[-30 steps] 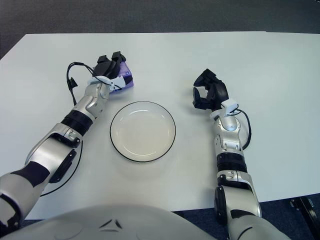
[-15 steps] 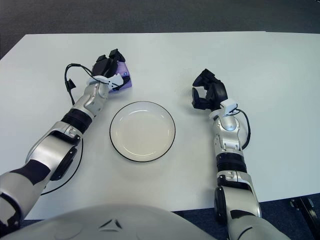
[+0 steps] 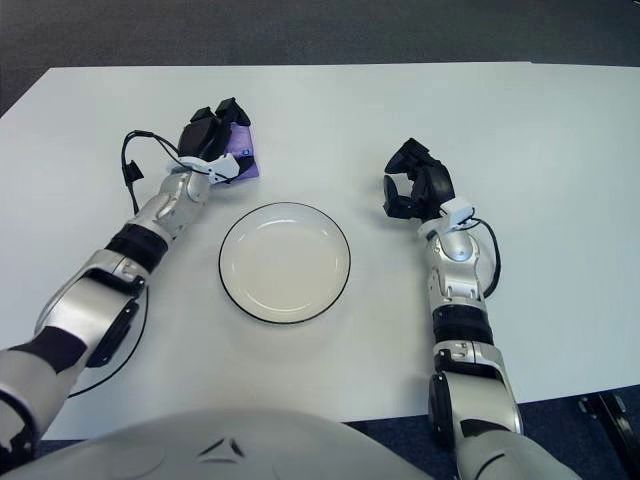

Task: Put the tissue paper into the plate.

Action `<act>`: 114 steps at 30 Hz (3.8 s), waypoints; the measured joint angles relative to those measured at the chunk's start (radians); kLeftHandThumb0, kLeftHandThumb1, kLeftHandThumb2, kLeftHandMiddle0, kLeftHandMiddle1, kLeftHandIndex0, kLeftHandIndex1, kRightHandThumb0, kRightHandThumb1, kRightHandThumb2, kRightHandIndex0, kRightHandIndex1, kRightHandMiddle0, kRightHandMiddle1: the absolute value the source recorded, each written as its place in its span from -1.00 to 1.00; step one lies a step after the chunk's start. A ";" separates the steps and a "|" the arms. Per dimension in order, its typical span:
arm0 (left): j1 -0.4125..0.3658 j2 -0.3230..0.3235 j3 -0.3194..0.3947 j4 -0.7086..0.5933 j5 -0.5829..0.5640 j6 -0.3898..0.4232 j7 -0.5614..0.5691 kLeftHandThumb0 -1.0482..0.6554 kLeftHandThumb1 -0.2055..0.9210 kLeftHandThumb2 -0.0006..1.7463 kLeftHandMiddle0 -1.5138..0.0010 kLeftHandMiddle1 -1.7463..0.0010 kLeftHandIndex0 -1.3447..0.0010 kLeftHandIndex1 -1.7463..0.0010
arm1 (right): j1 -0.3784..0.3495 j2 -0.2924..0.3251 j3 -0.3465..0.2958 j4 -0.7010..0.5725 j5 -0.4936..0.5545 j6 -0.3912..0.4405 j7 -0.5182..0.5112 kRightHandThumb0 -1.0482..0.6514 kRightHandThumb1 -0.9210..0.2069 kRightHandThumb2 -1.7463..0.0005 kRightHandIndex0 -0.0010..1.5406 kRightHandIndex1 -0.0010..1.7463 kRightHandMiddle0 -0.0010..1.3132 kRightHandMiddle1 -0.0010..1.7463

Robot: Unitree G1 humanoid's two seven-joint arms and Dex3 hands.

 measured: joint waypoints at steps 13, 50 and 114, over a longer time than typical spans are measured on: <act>0.157 0.124 0.024 -0.253 0.037 -0.019 0.013 0.23 -0.57 0.86 -0.07 -0.95 0.09 -1.00 | 0.000 -0.010 -0.005 0.029 0.003 0.000 0.017 -0.30 -0.07 -0.39 0.67 1.00 -0.16 1.00; 0.270 0.129 0.063 -0.667 -0.078 -0.451 -0.082 0.23 -0.63 0.91 -0.13 -0.95 0.07 -1.00 | -0.011 -0.014 -0.006 0.062 0.007 0.000 0.028 -0.30 -0.08 -0.39 0.66 1.00 -0.16 1.00; 0.270 0.015 -0.075 -0.769 -0.406 -0.498 -0.740 0.23 -0.59 0.89 -0.10 -0.99 0.11 -1.00 | -0.019 -0.010 0.008 0.059 -0.035 0.086 -0.053 -0.31 -0.03 -0.43 0.63 1.00 -0.13 1.00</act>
